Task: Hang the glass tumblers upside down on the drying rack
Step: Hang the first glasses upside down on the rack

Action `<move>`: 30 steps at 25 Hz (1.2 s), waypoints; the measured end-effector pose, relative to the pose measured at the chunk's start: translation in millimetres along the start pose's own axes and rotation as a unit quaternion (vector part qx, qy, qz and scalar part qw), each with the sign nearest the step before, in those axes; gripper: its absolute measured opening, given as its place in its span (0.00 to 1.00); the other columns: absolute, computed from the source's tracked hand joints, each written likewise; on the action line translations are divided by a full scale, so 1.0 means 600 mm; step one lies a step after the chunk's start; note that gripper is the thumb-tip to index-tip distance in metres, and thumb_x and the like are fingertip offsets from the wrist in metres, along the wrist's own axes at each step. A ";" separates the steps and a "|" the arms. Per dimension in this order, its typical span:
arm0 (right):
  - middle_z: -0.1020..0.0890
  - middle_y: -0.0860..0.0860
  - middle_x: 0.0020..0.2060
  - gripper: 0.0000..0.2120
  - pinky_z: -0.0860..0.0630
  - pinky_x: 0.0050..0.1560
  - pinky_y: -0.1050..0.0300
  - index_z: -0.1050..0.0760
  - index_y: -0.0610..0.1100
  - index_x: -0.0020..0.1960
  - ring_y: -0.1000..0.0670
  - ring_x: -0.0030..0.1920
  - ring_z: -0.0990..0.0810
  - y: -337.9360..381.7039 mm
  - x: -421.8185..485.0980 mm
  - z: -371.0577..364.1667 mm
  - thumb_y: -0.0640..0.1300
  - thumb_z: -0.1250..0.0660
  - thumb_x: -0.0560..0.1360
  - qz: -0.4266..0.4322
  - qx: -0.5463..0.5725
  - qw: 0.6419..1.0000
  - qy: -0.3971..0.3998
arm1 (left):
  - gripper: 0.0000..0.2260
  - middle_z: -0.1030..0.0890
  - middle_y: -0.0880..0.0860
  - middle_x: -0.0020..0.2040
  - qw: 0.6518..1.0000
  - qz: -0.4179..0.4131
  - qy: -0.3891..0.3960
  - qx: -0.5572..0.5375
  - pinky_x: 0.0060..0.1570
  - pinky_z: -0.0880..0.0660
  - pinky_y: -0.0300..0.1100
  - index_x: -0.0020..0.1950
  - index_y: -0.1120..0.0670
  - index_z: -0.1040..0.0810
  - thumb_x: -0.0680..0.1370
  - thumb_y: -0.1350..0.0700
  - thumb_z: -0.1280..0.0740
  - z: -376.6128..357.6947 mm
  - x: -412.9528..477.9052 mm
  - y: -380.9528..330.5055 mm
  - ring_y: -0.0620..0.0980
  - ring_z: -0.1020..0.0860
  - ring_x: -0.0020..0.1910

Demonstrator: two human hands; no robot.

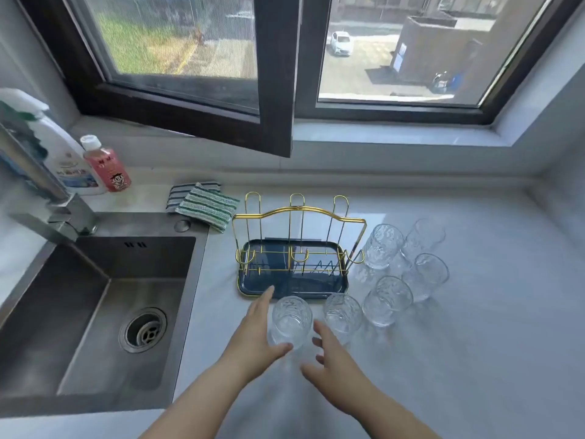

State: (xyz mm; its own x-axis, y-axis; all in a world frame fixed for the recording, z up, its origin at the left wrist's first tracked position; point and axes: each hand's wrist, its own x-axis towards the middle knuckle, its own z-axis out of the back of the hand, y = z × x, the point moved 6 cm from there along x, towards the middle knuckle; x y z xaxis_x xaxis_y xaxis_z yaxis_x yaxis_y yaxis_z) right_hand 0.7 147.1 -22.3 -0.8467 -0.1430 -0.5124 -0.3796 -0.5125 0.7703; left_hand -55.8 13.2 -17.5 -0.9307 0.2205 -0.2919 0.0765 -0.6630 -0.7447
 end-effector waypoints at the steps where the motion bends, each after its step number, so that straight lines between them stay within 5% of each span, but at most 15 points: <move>1: 0.40 0.51 0.72 0.39 0.39 0.72 0.52 0.54 0.48 0.74 0.53 0.72 0.40 -0.001 0.010 -0.001 0.43 0.38 0.70 -0.001 0.001 1.000 -0.004 | 0.44 0.40 0.48 0.73 1.000 -0.005 0.007 -0.017 0.61 0.42 0.32 0.73 0.46 0.50 0.66 0.55 0.26 -0.003 0.008 -0.004 0.45 0.38 0.70; 6: 0.46 0.53 0.75 0.39 0.45 0.74 0.52 0.59 0.47 0.75 0.55 0.74 0.46 0.006 0.019 -0.010 0.40 0.40 0.71 0.005 -0.013 1.000 0.012 | 0.33 0.28 0.41 0.61 0.998 -0.022 0.011 -0.053 0.57 0.32 0.34 0.57 0.33 0.38 0.61 0.53 0.24 -0.011 0.019 -0.011 0.45 0.28 0.61; 11: 0.35 0.58 0.68 0.27 0.33 0.57 0.75 0.43 0.58 0.66 0.65 0.65 0.35 0.052 -0.015 0.015 0.47 0.33 0.73 0.074 0.092 0.993 0.010 | 0.28 0.23 0.48 0.54 0.967 -0.021 -0.004 -0.252 0.48 0.26 0.32 0.51 0.39 0.32 0.57 0.55 0.25 0.058 -0.047 0.003 0.47 0.22 0.53; 15: 0.19 0.53 0.56 0.37 0.21 0.47 0.59 0.33 0.55 0.64 0.53 0.54 0.18 0.135 -0.039 0.022 0.57 0.23 0.58 0.082 0.316 0.939 0.105 | 0.30 0.23 0.56 0.56 0.888 -0.101 0.039 -0.446 0.51 0.24 0.47 0.50 0.45 0.30 0.55 0.60 0.20 0.111 -0.096 -0.048 0.57 0.23 0.56; 17: 0.18 0.52 0.54 0.36 0.21 0.48 0.57 0.30 0.57 0.63 0.50 0.53 0.17 0.199 -0.046 0.058 0.56 0.22 0.57 0.177 0.272 0.944 0.052 | 0.33 0.23 0.48 0.58 0.924 -0.135 -0.037 -0.355 0.58 0.29 0.43 0.54 0.43 0.31 0.55 0.50 0.19 0.150 -0.097 -0.070 0.48 0.25 0.60; 20: 0.25 0.56 0.58 0.35 0.24 0.54 0.61 0.34 0.62 0.64 0.55 0.55 0.22 0.306 -0.051 0.108 0.51 0.24 0.61 0.305 0.005 0.948 -0.092 | 0.34 0.32 0.35 0.62 0.963 -0.152 -0.193 -0.106 0.60 0.38 0.24 0.62 0.38 0.36 0.59 0.43 0.26 0.211 -0.078 -0.105 0.35 0.34 0.63; 22: 0.29 0.59 0.60 0.38 0.28 0.54 0.64 0.38 0.63 0.67 0.57 0.55 0.26 0.350 -0.037 0.104 0.50 0.24 0.62 0.327 -0.142 0.923 -0.145 | 0.33 0.33 0.36 0.64 0.954 -0.183 -0.234 -0.050 0.67 0.38 0.36 0.66 0.42 0.36 0.63 0.48 0.28 0.223 -0.056 -0.117 0.39 0.35 0.65; 25: 0.30 0.57 0.64 0.42 0.30 0.54 0.60 0.43 0.57 0.70 0.53 0.59 0.27 0.356 0.012 0.074 0.49 0.24 0.63 0.287 -0.164 0.933 -0.143 | 0.31 0.29 0.37 0.59 0.951 -0.143 -0.264 -0.068 0.66 0.36 0.58 0.65 0.46 0.34 0.64 0.50 0.29 0.222 -0.021 -0.090 0.45 0.32 0.63; 30: 0.27 0.54 0.63 0.42 0.29 0.57 0.53 0.45 0.53 0.69 0.49 0.61 0.26 0.299 0.091 0.041 0.48 0.24 0.63 0.211 -0.136 0.959 -0.132 | 0.27 0.28 0.32 0.49 0.965 -0.020 -0.229 -0.126 0.62 0.31 0.53 0.59 0.43 0.28 0.64 0.60 0.25 0.194 0.019 -0.030 0.52 0.28 0.59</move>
State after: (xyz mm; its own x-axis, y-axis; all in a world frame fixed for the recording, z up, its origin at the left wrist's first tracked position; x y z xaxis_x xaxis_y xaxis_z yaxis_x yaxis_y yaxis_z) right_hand -122.7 68.0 97.6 -0.9822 -0.1843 -0.0350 0.0980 -0.6632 0.7420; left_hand -109.6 -55.5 62.6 -0.9909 -0.1343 -0.0071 0.0677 -0.4525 -0.8892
